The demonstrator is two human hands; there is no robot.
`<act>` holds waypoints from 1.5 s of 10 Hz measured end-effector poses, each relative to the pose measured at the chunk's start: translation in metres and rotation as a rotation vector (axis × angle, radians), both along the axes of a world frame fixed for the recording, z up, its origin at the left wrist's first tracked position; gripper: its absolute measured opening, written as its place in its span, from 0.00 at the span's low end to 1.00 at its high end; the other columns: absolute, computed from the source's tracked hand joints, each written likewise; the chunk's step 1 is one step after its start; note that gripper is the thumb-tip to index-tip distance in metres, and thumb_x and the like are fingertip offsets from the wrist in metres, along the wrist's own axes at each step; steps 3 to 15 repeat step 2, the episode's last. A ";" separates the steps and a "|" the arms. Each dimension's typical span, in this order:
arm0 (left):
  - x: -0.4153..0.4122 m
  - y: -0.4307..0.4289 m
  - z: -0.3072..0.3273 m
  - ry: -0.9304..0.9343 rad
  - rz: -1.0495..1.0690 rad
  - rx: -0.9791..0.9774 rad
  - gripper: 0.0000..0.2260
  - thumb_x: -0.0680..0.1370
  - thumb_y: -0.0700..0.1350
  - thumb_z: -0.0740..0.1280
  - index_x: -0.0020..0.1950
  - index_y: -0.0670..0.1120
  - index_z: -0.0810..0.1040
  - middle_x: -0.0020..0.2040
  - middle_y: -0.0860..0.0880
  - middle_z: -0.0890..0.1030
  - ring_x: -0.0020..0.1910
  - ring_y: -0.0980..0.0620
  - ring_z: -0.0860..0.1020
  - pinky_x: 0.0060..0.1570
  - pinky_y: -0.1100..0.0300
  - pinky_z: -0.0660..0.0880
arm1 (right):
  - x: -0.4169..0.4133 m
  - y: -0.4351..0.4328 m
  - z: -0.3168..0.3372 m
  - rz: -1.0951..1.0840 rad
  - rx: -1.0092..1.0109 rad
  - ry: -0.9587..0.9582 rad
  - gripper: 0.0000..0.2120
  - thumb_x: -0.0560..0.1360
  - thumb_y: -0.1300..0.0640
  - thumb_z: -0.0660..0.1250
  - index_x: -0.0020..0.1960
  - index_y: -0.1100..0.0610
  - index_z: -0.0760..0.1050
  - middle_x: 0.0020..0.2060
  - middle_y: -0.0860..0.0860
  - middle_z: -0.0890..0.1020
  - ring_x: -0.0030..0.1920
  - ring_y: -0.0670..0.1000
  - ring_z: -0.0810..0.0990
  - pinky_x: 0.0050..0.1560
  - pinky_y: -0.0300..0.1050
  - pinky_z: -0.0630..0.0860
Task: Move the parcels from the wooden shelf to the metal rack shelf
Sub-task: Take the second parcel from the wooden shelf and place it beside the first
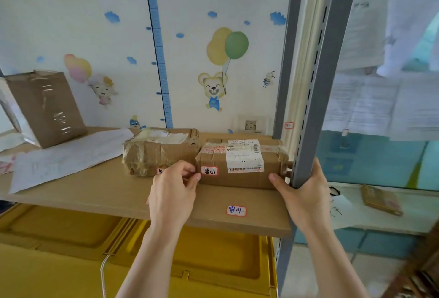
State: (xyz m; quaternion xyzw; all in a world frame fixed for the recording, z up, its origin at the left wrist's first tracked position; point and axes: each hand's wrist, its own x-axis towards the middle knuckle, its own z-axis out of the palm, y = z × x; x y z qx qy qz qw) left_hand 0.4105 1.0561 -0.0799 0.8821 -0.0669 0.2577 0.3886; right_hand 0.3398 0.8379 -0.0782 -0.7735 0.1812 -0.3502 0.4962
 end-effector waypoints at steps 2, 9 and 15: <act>0.004 0.000 0.004 0.024 0.030 -0.021 0.04 0.77 0.48 0.76 0.50 0.50 0.87 0.47 0.51 0.89 0.45 0.51 0.85 0.39 0.58 0.79 | 0.000 0.005 0.002 -0.029 0.002 -0.017 0.37 0.70 0.52 0.81 0.74 0.54 0.69 0.65 0.55 0.82 0.64 0.61 0.80 0.62 0.60 0.78; 0.004 0.000 0.004 0.024 0.030 -0.021 0.04 0.77 0.48 0.76 0.50 0.50 0.87 0.47 0.51 0.89 0.45 0.51 0.85 0.39 0.58 0.79 | 0.000 0.005 0.002 -0.029 0.002 -0.017 0.37 0.70 0.52 0.81 0.74 0.54 0.69 0.65 0.55 0.82 0.64 0.61 0.80 0.62 0.60 0.78; 0.004 0.000 0.004 0.024 0.030 -0.021 0.04 0.77 0.48 0.76 0.50 0.50 0.87 0.47 0.51 0.89 0.45 0.51 0.85 0.39 0.58 0.79 | 0.000 0.005 0.002 -0.029 0.002 -0.017 0.37 0.70 0.52 0.81 0.74 0.54 0.69 0.65 0.55 0.82 0.64 0.61 0.80 0.62 0.60 0.78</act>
